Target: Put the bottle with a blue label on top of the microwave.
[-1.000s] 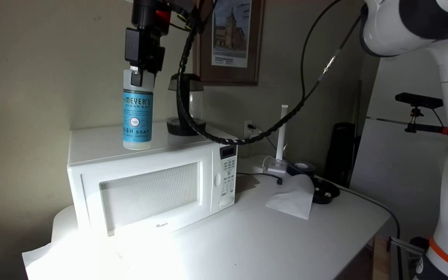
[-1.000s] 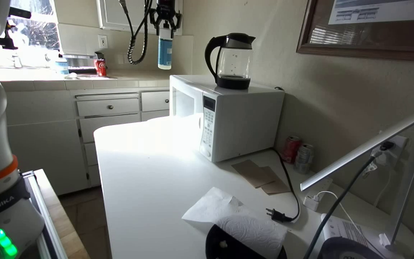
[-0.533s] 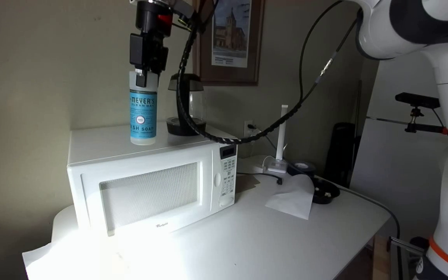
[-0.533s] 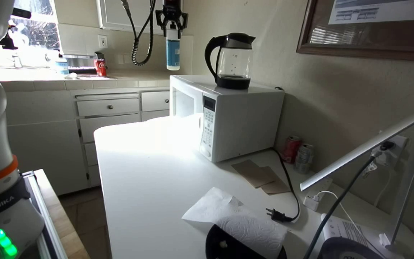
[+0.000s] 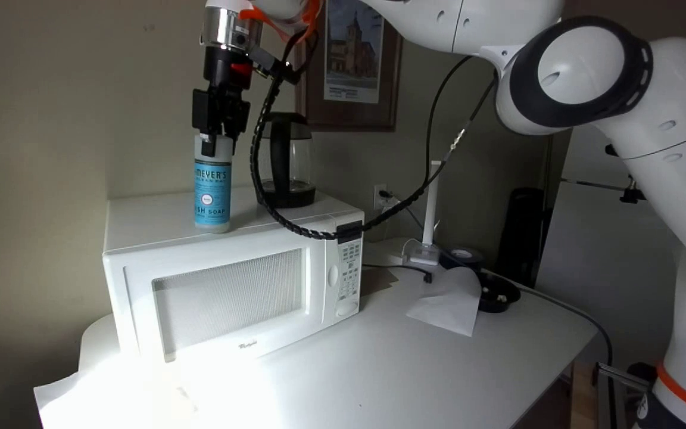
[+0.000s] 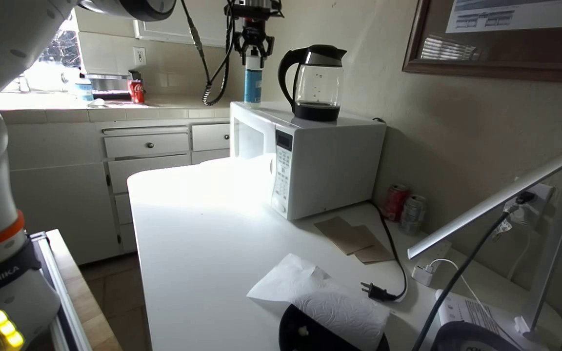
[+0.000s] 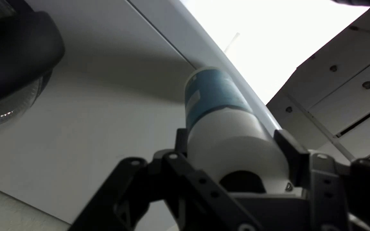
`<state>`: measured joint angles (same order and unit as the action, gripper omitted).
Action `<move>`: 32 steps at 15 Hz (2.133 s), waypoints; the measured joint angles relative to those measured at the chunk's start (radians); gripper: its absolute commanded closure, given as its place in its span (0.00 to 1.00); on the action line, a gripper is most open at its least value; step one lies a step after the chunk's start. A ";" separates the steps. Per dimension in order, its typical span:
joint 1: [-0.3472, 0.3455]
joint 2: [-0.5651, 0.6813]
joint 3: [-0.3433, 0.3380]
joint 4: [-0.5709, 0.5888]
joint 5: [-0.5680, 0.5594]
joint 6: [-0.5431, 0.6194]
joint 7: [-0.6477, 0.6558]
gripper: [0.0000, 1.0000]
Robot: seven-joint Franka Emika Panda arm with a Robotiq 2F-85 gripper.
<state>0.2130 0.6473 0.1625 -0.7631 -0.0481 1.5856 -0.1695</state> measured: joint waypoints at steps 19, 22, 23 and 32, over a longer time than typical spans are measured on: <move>0.019 0.161 -0.095 0.310 -0.013 -0.130 0.009 0.30; 0.019 0.164 -0.099 0.310 -0.013 -0.128 0.020 0.06; 0.019 0.164 -0.100 0.310 -0.013 -0.128 0.026 0.01; 0.021 0.141 -0.114 0.324 -0.014 -0.109 0.066 0.00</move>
<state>0.2343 0.7883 0.0486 -0.4390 -0.0622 1.4770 -0.1032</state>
